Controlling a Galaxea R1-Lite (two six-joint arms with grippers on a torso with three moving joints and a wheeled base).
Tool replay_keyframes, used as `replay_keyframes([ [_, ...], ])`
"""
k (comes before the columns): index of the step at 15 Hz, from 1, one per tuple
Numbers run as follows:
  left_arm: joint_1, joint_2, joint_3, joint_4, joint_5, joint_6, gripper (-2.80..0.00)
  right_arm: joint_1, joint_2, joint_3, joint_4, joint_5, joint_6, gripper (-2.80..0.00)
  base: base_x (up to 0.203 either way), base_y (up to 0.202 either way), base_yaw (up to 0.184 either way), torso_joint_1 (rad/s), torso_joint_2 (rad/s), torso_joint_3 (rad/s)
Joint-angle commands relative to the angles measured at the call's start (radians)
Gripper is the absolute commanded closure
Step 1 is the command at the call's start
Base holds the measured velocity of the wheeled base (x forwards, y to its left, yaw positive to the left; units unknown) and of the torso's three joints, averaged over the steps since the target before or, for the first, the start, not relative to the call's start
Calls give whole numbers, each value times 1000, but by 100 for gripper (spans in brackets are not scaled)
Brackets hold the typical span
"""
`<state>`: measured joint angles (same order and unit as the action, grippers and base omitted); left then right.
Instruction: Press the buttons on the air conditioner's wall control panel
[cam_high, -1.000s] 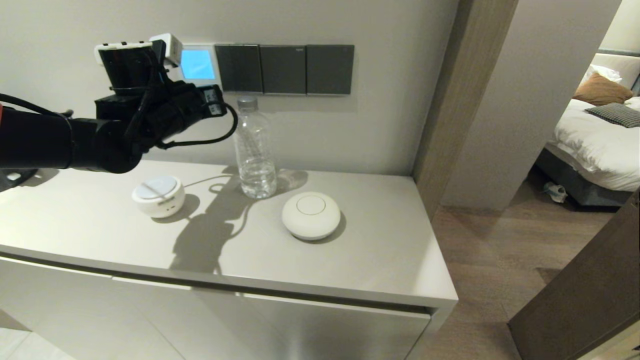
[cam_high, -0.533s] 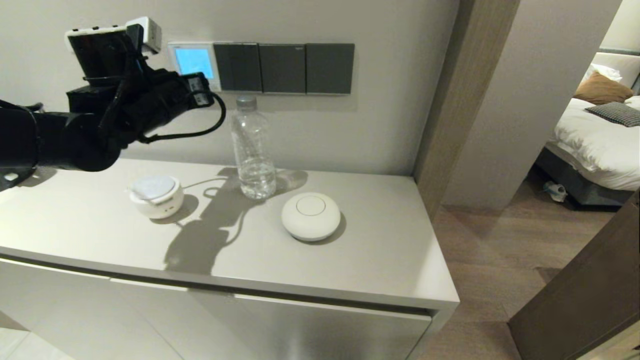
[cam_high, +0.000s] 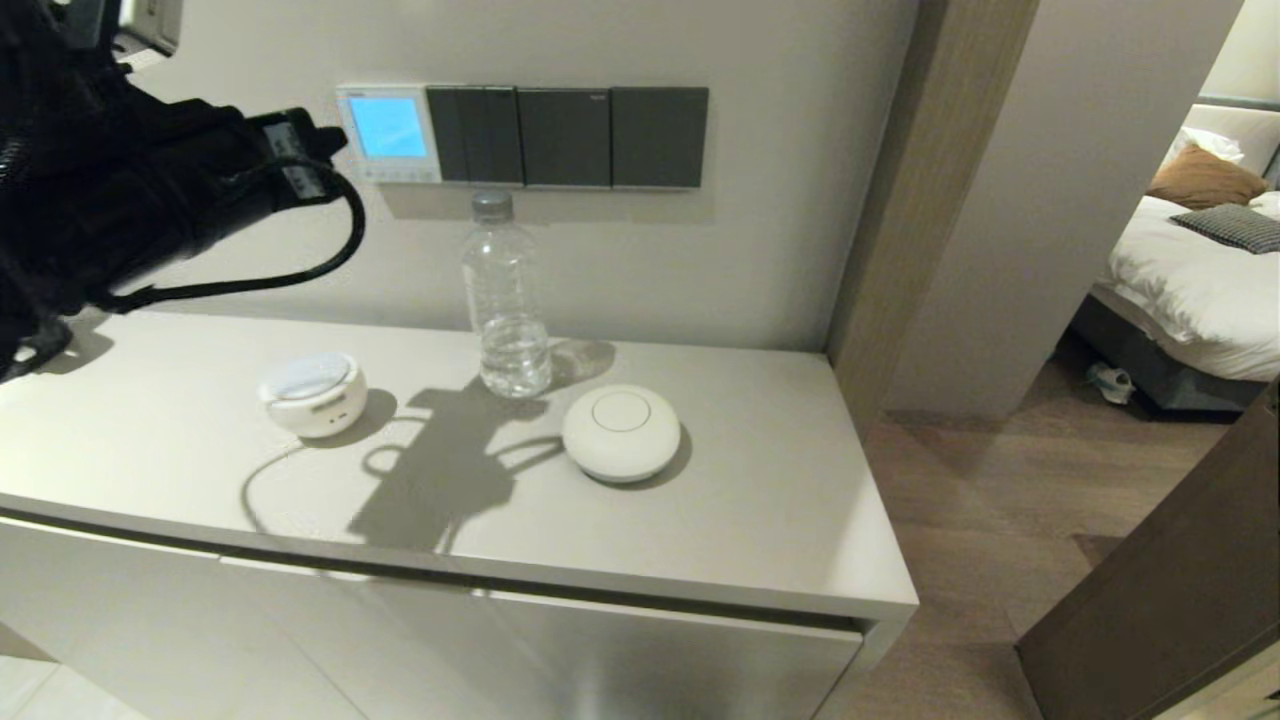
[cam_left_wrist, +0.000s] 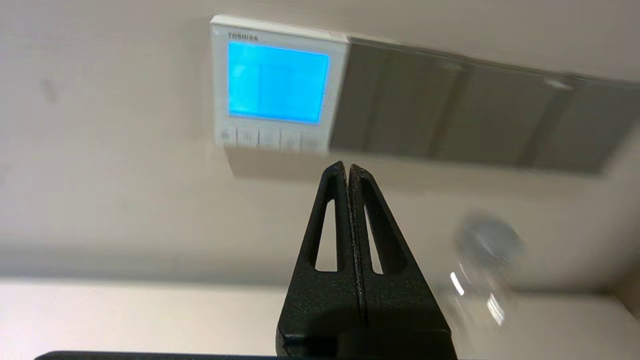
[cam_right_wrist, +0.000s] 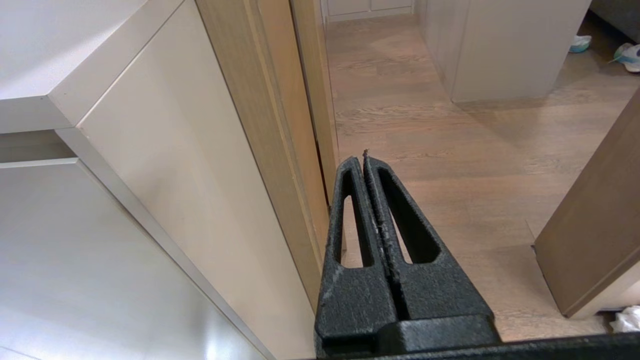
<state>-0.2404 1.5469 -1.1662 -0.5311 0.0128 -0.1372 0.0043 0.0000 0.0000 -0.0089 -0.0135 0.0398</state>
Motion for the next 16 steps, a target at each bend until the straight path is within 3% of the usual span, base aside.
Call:
replay_keyframes([
  [1,-3,-216,151,2,0,12,0,0,1,3,0,0,0,0,0,0,0,0,0,0],
  [6,24,-608,486,109,-3,50,0,0,2,3,0,0,0,0,0,0,0,0,0,0],
  [9,33,-853,609,276,6,58,0,0,0,3,0,0,0,0,0,0,0,0,0,0],
  [12,36,-1032,707,470,69,61,0,0,0,3,0,0,0,0,0,0,0,0,0,0],
  [16,84,-1158,859,512,150,62,0,0,2,3,0,0,0,0,0,0,0,0,0,0],
])
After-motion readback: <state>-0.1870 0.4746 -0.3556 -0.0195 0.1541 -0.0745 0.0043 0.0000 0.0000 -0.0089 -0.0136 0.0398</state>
